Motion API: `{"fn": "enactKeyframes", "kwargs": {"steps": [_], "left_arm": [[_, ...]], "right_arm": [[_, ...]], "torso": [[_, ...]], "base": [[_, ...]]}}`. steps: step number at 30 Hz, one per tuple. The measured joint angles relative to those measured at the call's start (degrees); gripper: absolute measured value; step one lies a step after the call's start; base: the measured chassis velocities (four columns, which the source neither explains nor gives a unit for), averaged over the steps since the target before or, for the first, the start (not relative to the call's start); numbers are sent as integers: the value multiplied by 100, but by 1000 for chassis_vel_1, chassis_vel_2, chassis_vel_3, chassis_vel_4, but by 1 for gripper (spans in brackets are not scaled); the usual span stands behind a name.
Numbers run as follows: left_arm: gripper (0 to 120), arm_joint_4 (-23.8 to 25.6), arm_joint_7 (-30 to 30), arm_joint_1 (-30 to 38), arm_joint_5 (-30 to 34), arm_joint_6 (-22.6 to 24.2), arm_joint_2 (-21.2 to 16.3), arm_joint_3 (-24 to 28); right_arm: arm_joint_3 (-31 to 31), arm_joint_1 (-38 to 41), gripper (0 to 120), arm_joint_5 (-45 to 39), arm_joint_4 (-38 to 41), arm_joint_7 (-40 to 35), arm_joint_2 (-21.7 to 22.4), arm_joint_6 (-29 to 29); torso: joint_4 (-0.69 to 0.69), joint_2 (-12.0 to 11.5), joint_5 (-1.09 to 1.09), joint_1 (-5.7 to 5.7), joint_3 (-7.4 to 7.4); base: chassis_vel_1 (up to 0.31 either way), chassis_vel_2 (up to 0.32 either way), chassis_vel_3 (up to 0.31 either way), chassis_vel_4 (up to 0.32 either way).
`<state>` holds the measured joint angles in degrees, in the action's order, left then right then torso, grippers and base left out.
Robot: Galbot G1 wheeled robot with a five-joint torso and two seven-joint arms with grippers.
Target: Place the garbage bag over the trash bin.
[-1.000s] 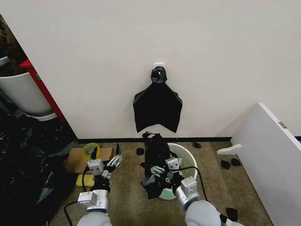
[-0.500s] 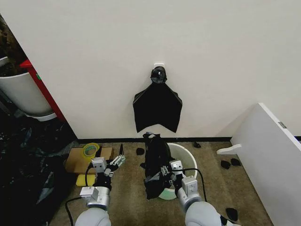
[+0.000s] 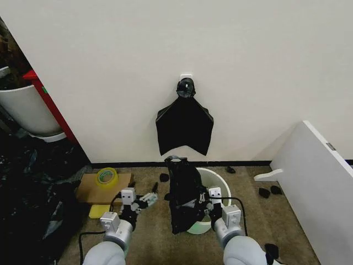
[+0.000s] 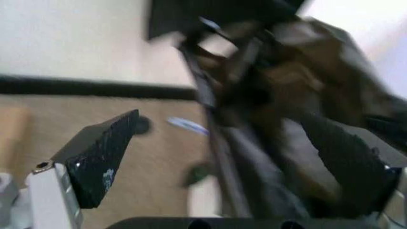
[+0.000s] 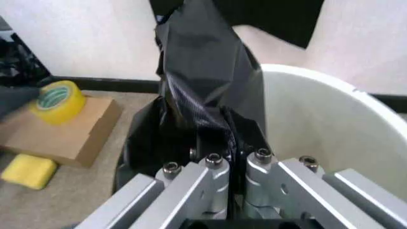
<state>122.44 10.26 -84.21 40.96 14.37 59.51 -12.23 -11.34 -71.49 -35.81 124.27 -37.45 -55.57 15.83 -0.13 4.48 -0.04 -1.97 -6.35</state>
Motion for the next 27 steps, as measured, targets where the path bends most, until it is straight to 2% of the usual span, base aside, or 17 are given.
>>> {"fn": "enactKeyframes", "kwargs": {"steps": [2, 5, 8, 11, 16, 21, 27], "left_arm": [[100, -94, -34, 383, 251, 310, -104, 181], [100, -213, -32, 639, 370, 467, -137, 353], [100, -418, 279, 1097, 591, 891, -65, 756], [100, -556, 555, 1325, 543, 1170, 49, 1006], [100, -873, 897, 1725, -68, 1374, 247, 1429], [100, -1040, 1106, 2043, -126, 1617, 354, 1645], [100, -1198, 1374, 2436, 88, 1966, 533, 1875]], "right_arm": [[-5, 8, 0, -24, -56, 16, -69, -23], [3, 8, 0, -38, -99, 21, -104, -39], [27, 4, 0, -60, -142, 23, -154, -46], [37, 4, 0, -65, -152, 25, -173, -46], [69, -13, 0, -68, -160, 35, -179, -68], [77, -35, 0, -63, -148, 42, -164, -69], [77, -32, 0, -60, -186, 47, -180, -61]], "torso": [[-2, 0, 1, 0, 0], [-2, 0, 1, 0, 0], [-2, 0, 1, 0, 0], [-1, 0, 1, 0, 0], [-1, 0, 1, 0, 0], [-1, 0, 2, 0, -1], [-1, 0, 1, 0, -1]], "base": [[0, 0, 0, 0], [0, 0, 0, 0], [0, 0, 0, 0], [0, 0, 0, 0], [0, 0, 0, 0], [0, 0, 0, 0], [0, 0, 0, 0]]}}
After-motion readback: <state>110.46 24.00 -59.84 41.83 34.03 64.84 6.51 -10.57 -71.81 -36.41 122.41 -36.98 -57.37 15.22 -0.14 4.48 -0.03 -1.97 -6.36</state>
